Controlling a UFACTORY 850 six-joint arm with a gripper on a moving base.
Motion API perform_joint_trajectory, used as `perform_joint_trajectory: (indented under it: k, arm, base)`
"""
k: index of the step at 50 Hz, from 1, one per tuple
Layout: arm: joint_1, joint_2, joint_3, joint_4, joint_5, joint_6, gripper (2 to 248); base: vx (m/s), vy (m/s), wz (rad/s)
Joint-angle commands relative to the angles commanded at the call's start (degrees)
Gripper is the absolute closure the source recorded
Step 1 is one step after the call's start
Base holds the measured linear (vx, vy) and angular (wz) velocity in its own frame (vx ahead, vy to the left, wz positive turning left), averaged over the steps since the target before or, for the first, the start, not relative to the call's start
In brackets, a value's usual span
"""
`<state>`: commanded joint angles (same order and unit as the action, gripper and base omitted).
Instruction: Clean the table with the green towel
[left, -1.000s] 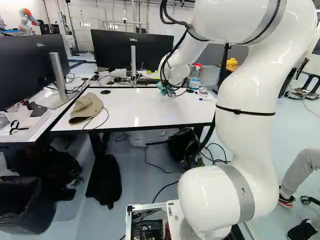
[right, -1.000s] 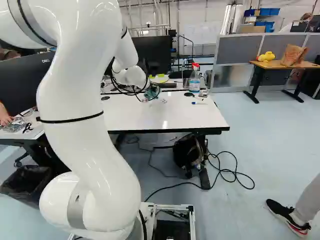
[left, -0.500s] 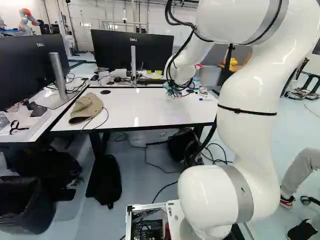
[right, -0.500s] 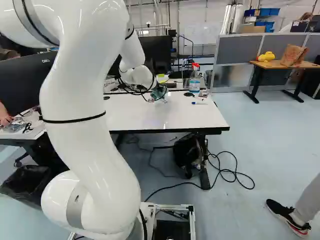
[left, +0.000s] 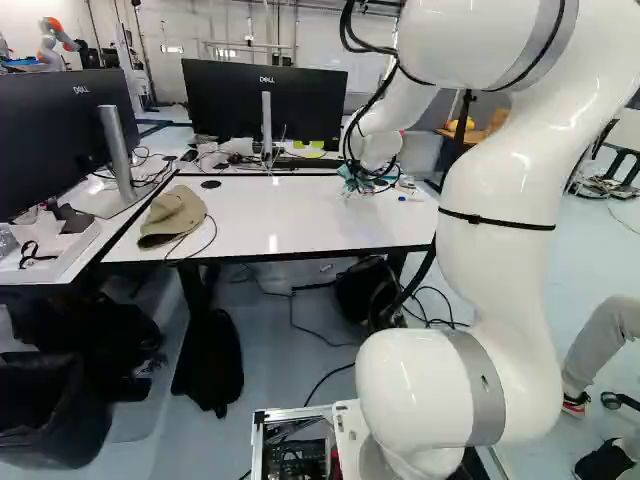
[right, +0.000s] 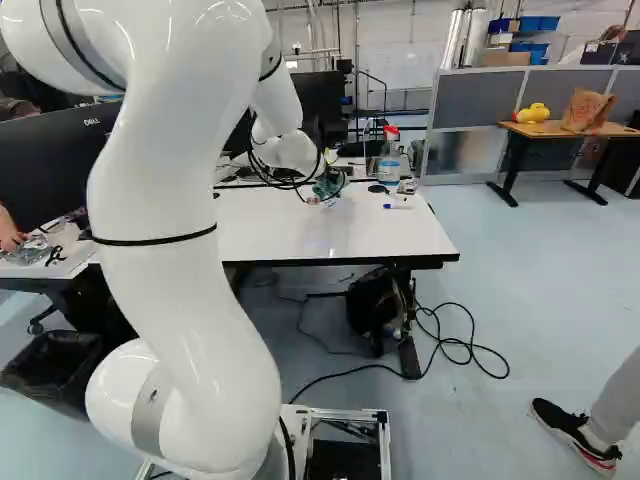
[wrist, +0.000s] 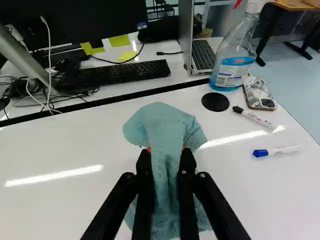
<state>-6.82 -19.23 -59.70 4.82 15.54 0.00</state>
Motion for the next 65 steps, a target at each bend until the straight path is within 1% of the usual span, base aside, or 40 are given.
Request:
perform_joint_trajectory:
  k: [20,65]
  arm:
    - [0.0,-0.4,0.0,0.0,0.0,0.0,197]
    - [0.0,-6.2,-1.0,0.0,0.0,0.0,197]
  base:
    - [0.0,0.0,0.0]
    - [0.0,0.0,0.0]
